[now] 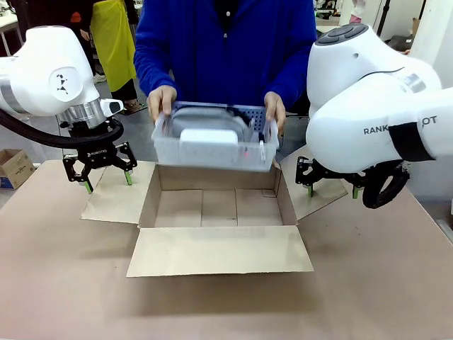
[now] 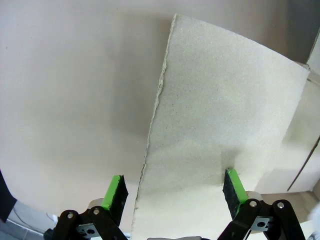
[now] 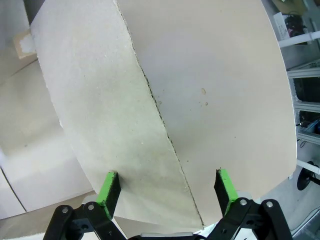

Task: Pack the gift set into the box.
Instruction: Lift both hands away from the flaps of the Package Box.

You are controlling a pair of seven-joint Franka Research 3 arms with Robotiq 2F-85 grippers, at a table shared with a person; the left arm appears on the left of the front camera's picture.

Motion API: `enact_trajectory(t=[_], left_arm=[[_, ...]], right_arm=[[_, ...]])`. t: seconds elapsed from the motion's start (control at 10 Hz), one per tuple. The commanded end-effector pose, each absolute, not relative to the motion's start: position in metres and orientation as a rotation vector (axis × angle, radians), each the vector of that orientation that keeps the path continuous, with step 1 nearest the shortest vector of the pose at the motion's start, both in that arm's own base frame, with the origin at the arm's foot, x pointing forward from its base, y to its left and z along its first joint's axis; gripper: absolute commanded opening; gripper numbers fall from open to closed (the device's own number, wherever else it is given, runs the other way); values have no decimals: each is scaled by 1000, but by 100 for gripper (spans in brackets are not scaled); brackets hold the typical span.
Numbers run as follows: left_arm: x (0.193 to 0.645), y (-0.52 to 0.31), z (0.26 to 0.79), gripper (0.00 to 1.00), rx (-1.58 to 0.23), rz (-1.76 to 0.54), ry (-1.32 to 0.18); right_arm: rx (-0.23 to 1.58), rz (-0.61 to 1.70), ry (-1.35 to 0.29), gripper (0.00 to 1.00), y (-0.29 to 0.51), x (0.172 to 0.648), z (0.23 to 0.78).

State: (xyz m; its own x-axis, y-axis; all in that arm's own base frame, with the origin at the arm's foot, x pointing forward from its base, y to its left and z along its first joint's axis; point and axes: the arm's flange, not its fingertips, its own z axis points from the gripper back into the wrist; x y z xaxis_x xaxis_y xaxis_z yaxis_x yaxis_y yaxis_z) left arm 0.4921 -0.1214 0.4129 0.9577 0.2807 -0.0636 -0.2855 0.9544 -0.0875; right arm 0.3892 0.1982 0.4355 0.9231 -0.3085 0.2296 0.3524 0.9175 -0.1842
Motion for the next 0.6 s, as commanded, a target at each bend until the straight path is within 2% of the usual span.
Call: enact_trajectory(t=[0.0,0.5], left_arm=[[491,-122,416,100,-80,299,52],[491,-122,416,100,-80,299,52]], right_arm=[[-243,-348,-212,100,198,392,436],[-243,-348,-212,100,198,392,436]])
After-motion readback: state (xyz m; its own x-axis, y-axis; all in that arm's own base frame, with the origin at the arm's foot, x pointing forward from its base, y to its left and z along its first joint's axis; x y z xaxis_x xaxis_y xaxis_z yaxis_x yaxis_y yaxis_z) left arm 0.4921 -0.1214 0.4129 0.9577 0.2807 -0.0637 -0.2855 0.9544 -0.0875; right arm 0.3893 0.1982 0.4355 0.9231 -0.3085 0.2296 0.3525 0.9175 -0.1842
